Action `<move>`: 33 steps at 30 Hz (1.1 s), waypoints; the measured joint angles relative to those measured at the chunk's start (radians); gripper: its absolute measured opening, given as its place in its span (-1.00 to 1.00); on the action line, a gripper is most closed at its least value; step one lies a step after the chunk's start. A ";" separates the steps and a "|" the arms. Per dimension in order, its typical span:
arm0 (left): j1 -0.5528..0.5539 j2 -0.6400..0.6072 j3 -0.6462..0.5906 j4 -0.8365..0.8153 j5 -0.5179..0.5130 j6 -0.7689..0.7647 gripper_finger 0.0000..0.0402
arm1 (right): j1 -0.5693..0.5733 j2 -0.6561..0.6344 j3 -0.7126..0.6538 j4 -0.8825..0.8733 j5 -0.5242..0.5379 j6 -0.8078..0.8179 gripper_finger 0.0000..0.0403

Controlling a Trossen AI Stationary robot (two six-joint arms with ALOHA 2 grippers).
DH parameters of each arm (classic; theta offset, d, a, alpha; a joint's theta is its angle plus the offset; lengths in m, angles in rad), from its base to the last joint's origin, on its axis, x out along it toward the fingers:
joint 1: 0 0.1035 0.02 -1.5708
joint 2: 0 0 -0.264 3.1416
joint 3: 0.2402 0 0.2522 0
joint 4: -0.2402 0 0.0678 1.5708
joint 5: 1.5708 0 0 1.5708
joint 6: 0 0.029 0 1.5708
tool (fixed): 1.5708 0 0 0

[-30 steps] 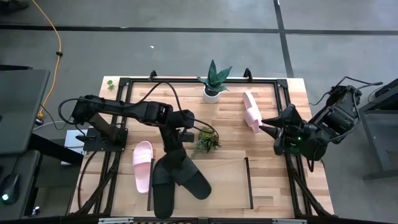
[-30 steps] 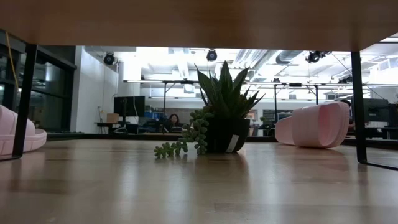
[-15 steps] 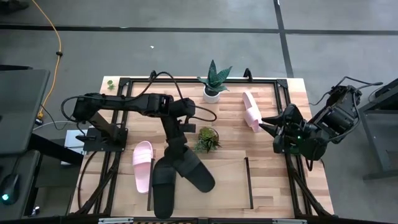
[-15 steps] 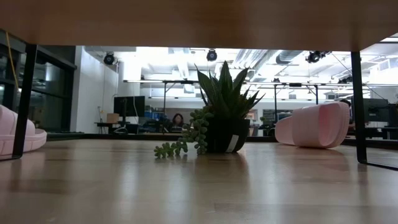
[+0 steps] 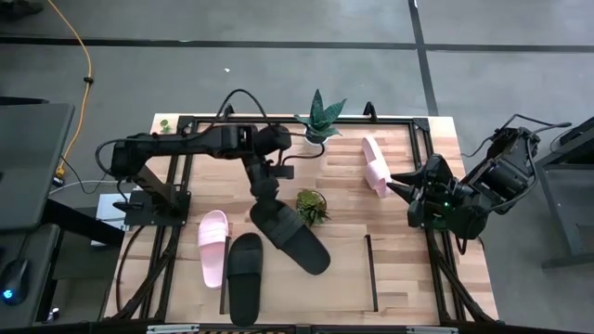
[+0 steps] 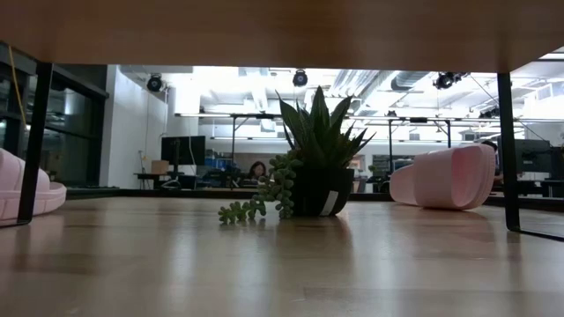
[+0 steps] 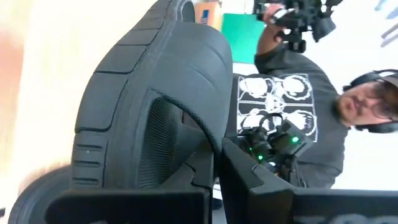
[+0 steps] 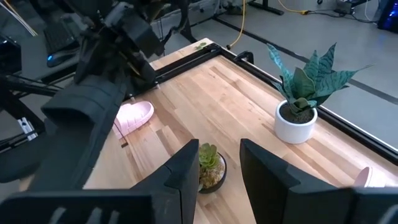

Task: Pick and place slides into the shelf
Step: Put the black slide on the shelf

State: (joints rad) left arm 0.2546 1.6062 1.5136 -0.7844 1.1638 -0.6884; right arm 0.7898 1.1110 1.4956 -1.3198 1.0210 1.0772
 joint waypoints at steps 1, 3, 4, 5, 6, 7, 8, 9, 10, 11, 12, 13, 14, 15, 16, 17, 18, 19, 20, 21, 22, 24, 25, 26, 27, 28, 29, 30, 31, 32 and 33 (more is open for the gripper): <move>0.006 0.001 0.007 0.003 0.003 0.001 -1.00 | 0.000 0.000 0.000 -0.001 0.001 0.004 -0.47; 0.016 0.005 0.028 0.016 0.009 0.002 -1.00 | 0.000 0.000 0.000 -0.008 0.006 0.012 -0.47; 0.017 0.011 0.043 0.028 0.017 0.003 -1.00 | 0.000 0.000 0.000 -0.014 0.011 0.020 -0.47; 0.017 0.016 0.057 0.032 0.019 0.005 -1.00 | 0.000 0.000 0.000 -0.022 0.018 0.025 -0.47; 0.017 0.017 0.068 0.032 0.021 0.007 -1.00 | 0.000 0.000 0.000 -0.030 0.020 0.028 -0.47; 0.018 0.025 0.079 0.035 0.029 0.007 -1.00 | 0.000 0.000 0.000 -0.033 0.024 0.033 -0.47; 0.021 0.039 0.094 0.050 0.051 0.007 -1.00 | 0.000 0.000 0.000 -0.038 0.026 0.043 -0.47; 0.020 0.049 0.106 0.054 0.072 0.008 -1.00 | 0.000 0.000 0.000 -0.045 0.027 0.046 -0.47; 0.020 0.057 0.112 0.043 0.078 0.008 -1.00 | 0.000 0.000 0.000 -0.050 0.027 0.049 -0.47; 0.020 0.072 0.125 0.044 0.082 0.008 -1.00 | 0.000 0.000 0.000 -0.052 0.027 0.049 -0.47; 0.017 0.085 0.138 0.054 0.087 0.010 -1.00 | 0.000 0.000 0.000 -0.052 0.027 0.049 -0.47; 0.012 0.096 0.146 0.052 0.104 0.011 -1.00 | 0.000 0.001 0.000 -0.052 0.027 0.049 -0.47; 0.012 0.107 0.153 0.051 0.113 0.011 -1.00 | 0.000 0.001 0.000 -0.052 0.027 0.051 -0.47; 0.013 0.120 0.162 0.052 0.122 0.012 -1.00 | 0.000 0.000 0.000 -0.052 0.027 0.052 -0.47; 0.009 0.131 0.169 0.051 0.135 0.017 -1.00 | 0.000 0.000 0.000 -0.052 0.027 0.053 -0.47; 0.002 0.138 0.175 0.049 0.144 0.026 -1.00 | 0.000 0.000 0.000 -0.052 0.027 0.063 -0.47; -0.001 0.143 0.179 0.048 0.148 0.030 -1.00 | 0.000 0.000 0.000 -0.054 0.027 0.070 -0.47; -0.003 0.147 0.180 0.048 0.156 0.034 -1.00 | 0.000 0.000 0.000 -0.055 0.027 0.075 -0.47; -0.011 0.148 0.180 0.044 0.168 0.040 -1.00 | 0.000 0.000 0.000 -0.055 0.028 0.075 -0.47; -0.016 0.148 0.178 0.042 0.175 0.050 -1.00 | 0.000 0.000 0.000 -0.055 0.028 0.075 -0.47; -0.021 0.148 0.175 0.041 0.179 0.060 -1.00 | 0.000 0.000 0.000 -0.055 0.028 0.075 -0.47; -0.029 0.148 0.170 0.036 0.184 0.078 -1.00 | 0.000 0.000 0.000 -0.054 0.031 0.075 -0.47; -0.034 0.148 0.168 0.026 0.184 0.088 -1.00 | 0.000 0.000 0.000 -0.054 0.034 0.075 -0.47; -0.036 0.148 0.167 0.013 0.185 0.103 -1.00 | 0.000 0.000 0.000 -0.054 0.038 0.075 -0.47; -0.040 0.148 0.167 0.000 0.187 0.121 -1.00 | 0.000 0.000 0.000 -0.054 0.043 0.075 -0.47; -0.046 0.148 0.167 -0.010 0.188 0.141 -1.00 | 0.000 0.000 0.000 -0.053 0.048 0.075 -0.47; -0.053 0.148 0.167 -0.018 0.188 0.162 -1.00 | 0.000 0.000 0.000 -0.053 0.053 0.075 -0.47; -0.056 0.150 0.167 -0.024 0.188 0.181 -1.00 | 0.000 0.000 0.000 -0.053 0.055 0.075 -0.47; -0.063 0.155 0.167 -0.025 0.190 0.189 -1.00 | 0.000 0.000 0.000 -0.054 0.061 0.075 -0.47; -0.070 0.161 0.167 -0.029 0.190 0.192 -1.00 | 0.000 0.000 0.000 -0.054 0.065 0.075 -0.47; -0.074 0.166 0.166 -0.034 0.189 0.194 -1.00 | 0.000 0.000 0.000 -0.053 0.069 0.075 -0.47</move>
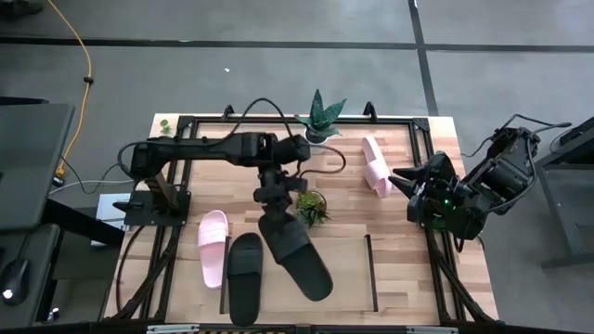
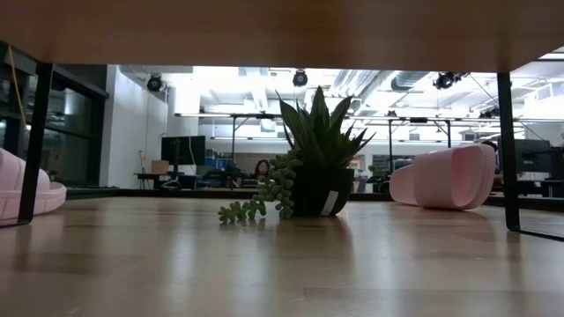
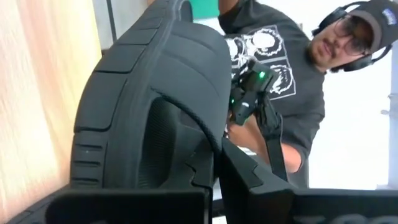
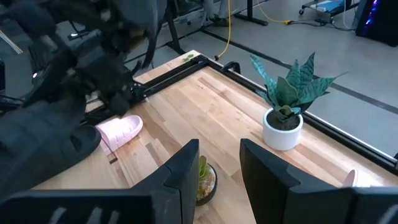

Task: Pick and place slides into the shelf
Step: Put the black slide on the shelf

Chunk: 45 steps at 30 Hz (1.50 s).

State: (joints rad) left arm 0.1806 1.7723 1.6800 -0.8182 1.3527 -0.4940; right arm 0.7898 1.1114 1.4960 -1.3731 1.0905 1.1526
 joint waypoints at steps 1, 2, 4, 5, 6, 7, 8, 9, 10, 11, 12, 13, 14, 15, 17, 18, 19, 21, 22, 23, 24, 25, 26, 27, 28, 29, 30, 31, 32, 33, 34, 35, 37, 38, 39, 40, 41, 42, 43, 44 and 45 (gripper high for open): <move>-0.001 0.007 -0.001 -0.001 0.001 0.000 -1.00 | 0.000 0.000 0.000 0.000 0.001 0.000 -0.47; -0.007 0.016 0.000 -0.001 0.008 0.000 -1.00 | 0.000 0.000 0.000 0.000 0.001 0.000 -0.47; -0.014 0.035 0.000 -0.003 0.025 -0.001 -1.00 | 0.000 0.000 0.000 0.000 0.001 0.000 -0.47; -0.013 0.044 0.000 -0.006 0.030 -0.004 -1.00 | 0.000 0.000 0.000 0.000 0.001 0.000 -0.47; -0.016 0.054 -0.001 -0.005 0.038 -0.006 -1.00 | 0.000 0.000 0.000 0.000 0.001 0.000 -0.47; -0.023 0.061 -0.001 -0.005 0.045 -0.007 -1.00 | 0.000 0.000 0.000 0.001 0.001 0.000 -0.47; -0.024 0.067 0.000 -0.004 0.047 -0.006 -1.00 | 0.000 0.000 0.000 0.001 0.001 0.000 -0.47; -0.025 0.074 0.000 -0.004 0.052 -0.007 -1.00 | 0.000 0.000 0.000 0.001 0.001 0.000 -0.47; -0.027 0.081 0.000 -0.003 0.059 -0.006 -1.00 | 0.000 0.000 0.000 0.001 0.001 0.000 -0.47; -0.032 0.088 -0.001 -0.002 0.068 -0.007 -1.00 | 0.000 0.000 0.000 0.001 0.001 0.001 -0.47; -0.032 0.096 0.000 0.004 0.076 -0.007 -1.00 | 0.000 0.000 0.000 0.001 0.001 0.002 -0.47; -0.033 0.101 0.000 0.003 0.082 -0.005 -1.00 | 0.000 0.000 0.000 0.001 0.001 0.003 -0.47; -0.034 0.106 0.000 0.001 0.084 -0.003 -1.00 | 0.000 0.000 0.000 0.001 0.001 0.003 -0.47; -0.034 0.110 0.000 0.003 0.086 0.001 -1.00 | 0.000 0.000 0.000 0.001 0.001 0.003 -0.47; -0.033 0.113 0.000 0.002 0.092 0.019 -1.00 | 0.000 0.000 0.000 0.001 0.002 0.003 -0.47; -0.033 0.113 0.000 0.002 0.091 0.029 -1.00 | 0.000 0.000 0.000 0.001 0.002 0.003 -0.47; -0.032 0.113 0.000 0.002 0.091 0.037 -1.00 | 0.000 0.000 0.000 0.001 0.002 0.003 -0.47; -0.030 0.113 0.000 0.002 0.091 0.046 -1.00 | 0.000 0.000 0.000 0.001 0.002 0.003 -0.47; -0.030 0.113 0.000 0.001 0.091 0.049 -1.00 | 0.000 0.000 0.000 0.001 0.003 0.003 -0.47; -0.030 0.113 0.000 0.001 0.091 0.052 -1.00 | 0.000 0.000 0.000 0.001 0.006 0.003 -0.47; -0.030 0.113 0.000 -0.002 0.092 0.056 -1.00 | 0.000 0.000 0.000 0.001 0.008 0.003 -0.47; -0.031 0.113 0.000 -0.007 0.093 0.062 -1.00 | 0.000 0.000 0.000 0.001 0.008 0.003 -0.47; -0.031 0.113 0.000 -0.018 0.094 0.070 -1.00 | 0.000 0.000 0.000 0.001 0.008 0.003 -0.47; -0.031 0.113 0.000 -0.032 0.094 0.080 -1.00 | 0.000 0.000 0.000 0.001 0.008 0.003 -0.47; -0.031 0.113 0.000 -0.045 0.093 0.093 -1.00 | 0.000 0.000 0.000 0.001 0.008 0.003 -0.47; -0.031 0.113 0.000 -0.061 0.088 0.109 -1.00 | 0.000 0.000 0.000 0.001 0.008 0.003 -0.47; -0.031 0.113 0.000 -0.079 0.079 0.126 -1.00 | 0.000 0.000 0.000 0.001 0.007 0.003 -0.47; -0.031 0.113 0.000 -0.096 0.066 0.145 -1.00 | 0.000 0.000 0.000 0.001 0.005 0.002 -0.47; -0.031 0.113 0.000 -0.116 0.049 0.164 -1.00 | 0.000 0.000 0.000 0.001 0.005 0.002 -0.47; -0.031 0.113 0.000 -0.134 0.027 0.181 -1.00 | 0.000 0.000 0.000 0.001 0.004 0.002 -0.47; -0.031 0.113 0.000 -0.153 0.001 0.199 -1.00 | 0.000 0.000 0.000 0.001 0.004 0.002 -0.47; -0.031 0.113 0.000 -0.174 -0.028 0.218 -1.00 | 0.000 0.000 0.000 0.001 0.004 0.002 -0.47; -0.031 0.113 0.000 -0.223 -0.067 0.254 -1.00 | 0.000 0.000 0.000 0.002 0.004 0.001 -0.47; -0.031 0.113 0.000 -0.245 -0.077 0.274 -1.00 | 0.000 0.000 0.000 0.001 0.004 0.001 -0.47; -0.031 0.113 0.000 -0.267 -0.087 0.290 -1.00 | 0.000 0.000 0.000 0.001 0.004 0.000 -0.47; -0.031 0.113 0.000 -0.287 -0.102 0.305 -1.00 | 0.000 0.000 0.000 0.001 0.004 0.000 -0.47; -0.031 0.113 0.000 -0.311 -0.118 0.320 -1.00 | 0.000 0.000 0.000 0.002 0.004 0.000 -0.47; -0.033 0.113 0.000 -0.334 -0.131 0.333 -1.00 | 0.000 0.000 0.000 0.001 0.004 0.000 -0.47; -0.033 0.113 0.000 -0.354 -0.142 0.345 -1.00 | 0.000 0.000 0.000 0.001 0.003 0.000 -0.47; -0.033 0.113 0.000 -0.374 -0.148 0.358 -0.99 | 0.000 0.000 0.000 0.001 0.002 0.000 -0.47; -0.033 0.113 0.000 -0.392 -0.153 0.370 -0.99 | 0.000 0.000 0.000 0.001 0.001 0.000 -0.47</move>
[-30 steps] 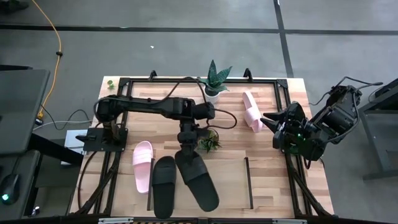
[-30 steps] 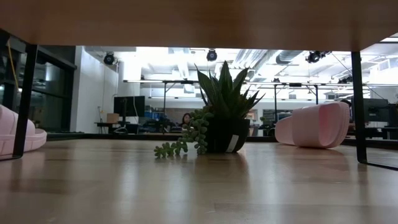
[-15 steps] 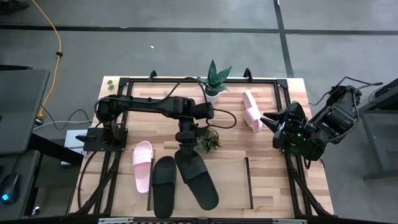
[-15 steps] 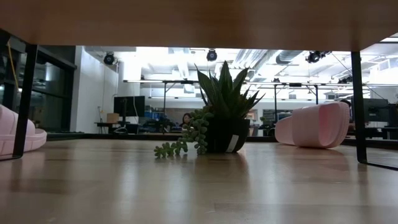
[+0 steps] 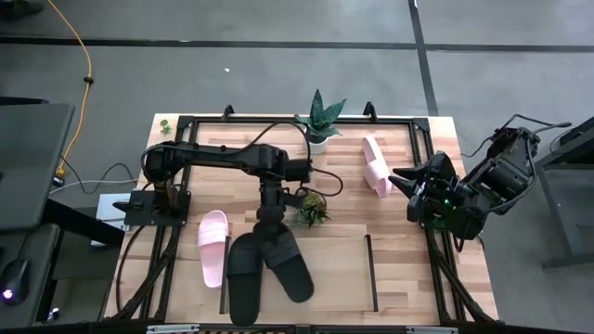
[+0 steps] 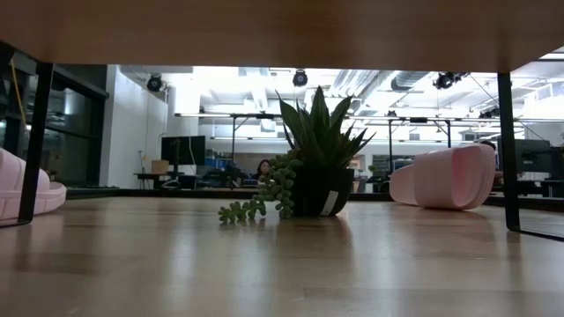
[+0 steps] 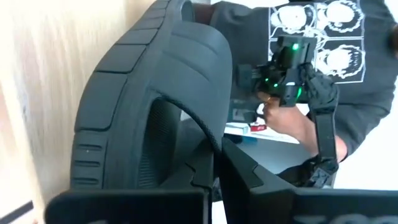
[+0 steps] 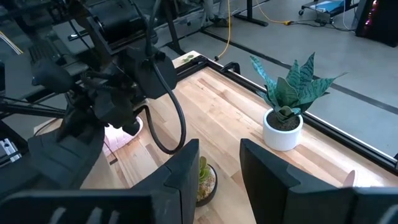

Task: Pick and place slides into the shelf
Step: Put the black slide on the shelf

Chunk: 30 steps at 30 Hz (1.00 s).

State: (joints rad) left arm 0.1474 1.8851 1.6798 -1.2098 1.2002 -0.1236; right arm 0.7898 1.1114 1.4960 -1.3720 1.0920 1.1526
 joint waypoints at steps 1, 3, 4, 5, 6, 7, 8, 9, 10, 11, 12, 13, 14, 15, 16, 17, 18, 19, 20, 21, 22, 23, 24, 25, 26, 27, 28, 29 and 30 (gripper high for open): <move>0.000 0.000 0.000 -0.018 -0.006 0.012 -0.98 | 0.000 0.000 0.000 0.000 0.000 0.000 -0.47; -0.001 0.000 0.000 -0.046 -0.018 0.031 -0.96 | 0.000 0.000 0.000 0.000 0.000 0.000 -0.47; -0.005 0.000 0.000 -0.054 -0.024 0.039 -0.95 | 0.000 0.000 0.000 0.000 0.000 0.000 -0.47; -0.006 0.000 0.000 -0.059 -0.031 0.043 -0.94 | 0.000 0.000 0.000 0.000 0.000 0.000 -0.47; -0.006 0.000 0.000 -0.058 -0.035 0.045 -0.93 | 0.000 0.000 0.000 0.000 0.000 0.000 -0.47; -0.008 0.000 0.000 -0.057 -0.035 0.046 -0.93 | 0.000 0.000 0.000 0.000 0.000 0.000 -0.47; -0.011 0.000 0.000 -0.055 -0.035 0.046 -0.93 | 0.000 0.000 0.000 0.000 0.000 0.000 -0.47; -0.010 0.000 0.000 -0.050 -0.035 0.046 -0.93 | 0.000 0.000 0.000 0.000 0.000 0.000 -0.47; -0.011 0.000 0.000 -0.046 -0.035 0.046 -0.94 | 0.000 0.000 0.000 0.000 0.000 0.000 -0.47; -0.011 0.000 0.000 -0.046 -0.035 0.046 -0.94 | 0.000 0.000 0.000 0.000 0.000 0.000 -0.47; -0.011 0.000 0.000 -0.046 -0.037 0.046 -0.94 | 0.000 0.000 0.000 0.000 0.000 0.000 -0.47; -0.011 0.000 0.000 -0.046 -0.039 0.046 -0.93 | 0.000 0.000 0.000 0.000 0.000 0.000 -0.47; -0.010 0.000 0.000 -0.046 -0.040 0.045 -0.92 | 0.000 0.000 0.000 0.000 0.000 0.000 -0.47; -0.010 0.000 0.002 -0.047 -0.041 0.045 -0.90 | 0.000 0.000 0.000 0.000 0.001 0.000 -0.47; -0.010 0.000 0.006 -0.047 -0.046 0.045 -0.87 | 0.000 0.000 0.000 0.000 0.001 0.000 -0.47; -0.011 0.000 0.013 -0.046 -0.052 0.045 -0.83 | 0.000 0.000 0.000 0.000 0.001 0.000 -0.47; -0.011 0.000 0.021 -0.046 -0.064 0.045 -0.79 | 0.000 0.000 0.000 0.000 0.001 0.000 -0.47; -0.011 0.000 0.030 -0.047 -0.081 0.045 -0.74 | 0.000 0.000 0.000 0.000 0.002 0.000 -0.47; -0.011 0.000 0.041 -0.046 -0.097 0.044 -0.69 | 0.000 0.001 0.000 0.000 0.005 0.000 -0.47; -0.011 0.000 0.050 -0.047 -0.110 0.042 -0.63 | 0.000 0.001 0.000 0.000 0.006 0.001 -0.47; -0.011 0.000 0.060 -0.047 -0.125 0.041 -0.58 | 0.000 0.002 0.000 0.000 0.006 0.003 -0.47; -0.011 0.000 0.068 -0.048 -0.141 0.040 -0.52 | 0.000 0.002 0.000 0.000 0.006 0.003 -0.47; -0.011 0.000 0.077 -0.049 -0.158 0.036 -0.47 | 0.000 0.002 0.000 0.000 0.006 0.003 -0.47; -0.010 0.000 0.087 -0.050 -0.175 0.030 -0.42 | 0.000 0.002 0.000 0.000 0.006 0.003 -0.47; -0.010 0.000 0.096 -0.052 -0.189 0.028 -0.37 | 0.000 0.002 0.000 0.000 0.006 0.003 -0.47; -0.010 0.000 0.105 -0.052 -0.202 0.025 -0.33 | 0.000 0.002 0.000 0.000 0.006 0.003 -0.47; -0.010 0.000 0.113 -0.056 -0.215 0.023 -0.30 | 0.000 0.002 0.000 0.000 0.006 0.003 -0.47; -0.010 0.000 0.121 -0.060 -0.230 0.023 -0.27 | 0.000 0.002 0.000 0.000 0.006 0.002 -0.47; -0.010 0.000 0.128 -0.065 -0.244 0.023 -0.25 | 0.000 0.002 0.000 0.000 0.006 0.002 -0.47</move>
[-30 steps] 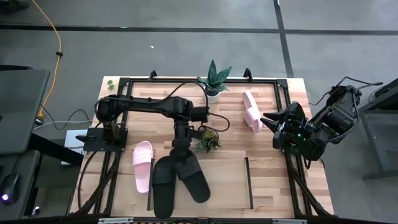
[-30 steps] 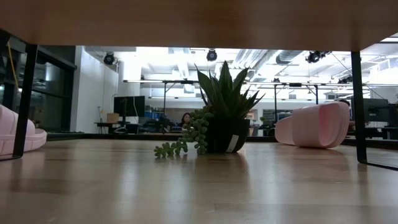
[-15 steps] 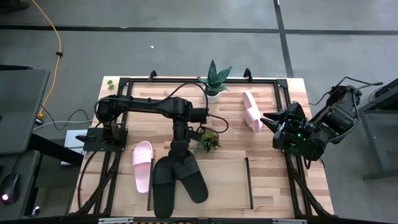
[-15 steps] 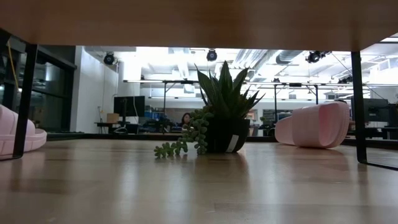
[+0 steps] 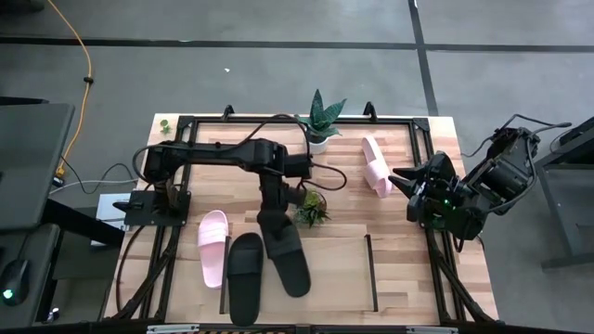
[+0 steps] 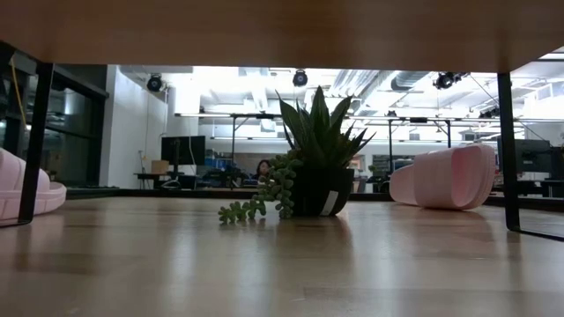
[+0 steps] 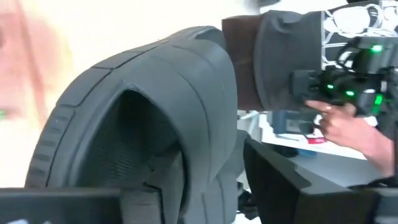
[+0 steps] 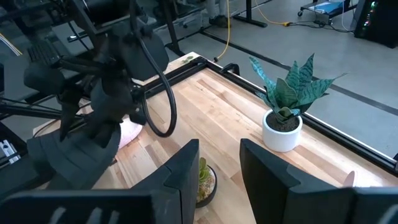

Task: Pick and place slides into the shelf
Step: Put the black slide on the shelf

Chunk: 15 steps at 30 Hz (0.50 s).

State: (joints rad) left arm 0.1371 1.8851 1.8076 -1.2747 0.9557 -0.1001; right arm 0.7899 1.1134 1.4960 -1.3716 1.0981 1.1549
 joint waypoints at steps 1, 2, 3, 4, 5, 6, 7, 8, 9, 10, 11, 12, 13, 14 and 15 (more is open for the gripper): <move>0.000 0.000 0.005 -0.007 -0.017 0.000 -0.23 | 0.000 0.000 0.000 0.000 0.000 0.000 -0.47; 0.000 0.000 0.008 -0.019 -0.036 0.002 -0.22 | 0.000 0.000 0.000 0.000 0.000 -0.001 -0.47; -0.001 0.000 0.010 -0.036 -0.051 0.012 -0.22 | 0.000 0.000 0.000 0.000 0.000 -0.001 -0.47; -0.003 0.000 0.011 -0.056 -0.061 0.024 -0.21 | 0.000 0.000 0.000 0.000 0.000 -0.001 -0.47; -0.007 0.000 0.011 -0.080 -0.071 0.038 -0.21 | 0.000 0.000 0.000 0.000 0.000 -0.002 -0.47; -0.008 0.000 0.012 -0.104 -0.086 0.049 -0.21 | 0.000 0.000 0.000 0.000 0.000 -0.002 -0.47; -0.012 0.000 0.012 -0.127 -0.100 0.064 -0.21 | 0.000 0.000 0.000 0.000 0.000 -0.003 -0.47; -0.019 0.000 0.012 -0.148 -0.115 0.077 -0.21 | 0.000 0.000 0.000 0.000 0.000 -0.005 -0.47; -0.022 0.000 0.012 -0.162 -0.132 0.088 -0.21 | 0.000 0.000 0.000 0.000 0.000 -0.008 -0.47; -0.027 0.000 0.012 -0.166 -0.140 0.093 -0.21 | 0.000 0.000 0.000 -0.001 0.000 -0.008 -0.47; -0.034 0.000 0.012 -0.164 -0.142 0.094 -0.21 | 0.000 0.000 0.000 -0.001 0.000 -0.008 -0.47; -0.039 0.000 0.012 -0.161 -0.143 0.093 -0.21 | 0.000 0.000 0.000 -0.003 0.000 -0.008 -0.47; -0.042 0.000 0.012 -0.155 -0.146 0.094 -0.21 | 0.000 0.000 0.000 -0.006 0.000 -0.008 -0.47; -0.048 0.000 0.012 -0.150 -0.150 0.094 -0.21 | 0.000 0.000 0.000 -0.008 0.000 -0.008 -0.47; -0.054 0.000 0.012 -0.148 -0.159 0.094 -0.21 | 0.000 0.000 0.000 -0.008 0.000 -0.008 -0.47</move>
State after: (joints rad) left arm 0.0829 1.8851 1.8191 -1.4225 0.7969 -0.0060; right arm 0.7898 1.1137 1.4960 -1.3801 1.0981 1.1465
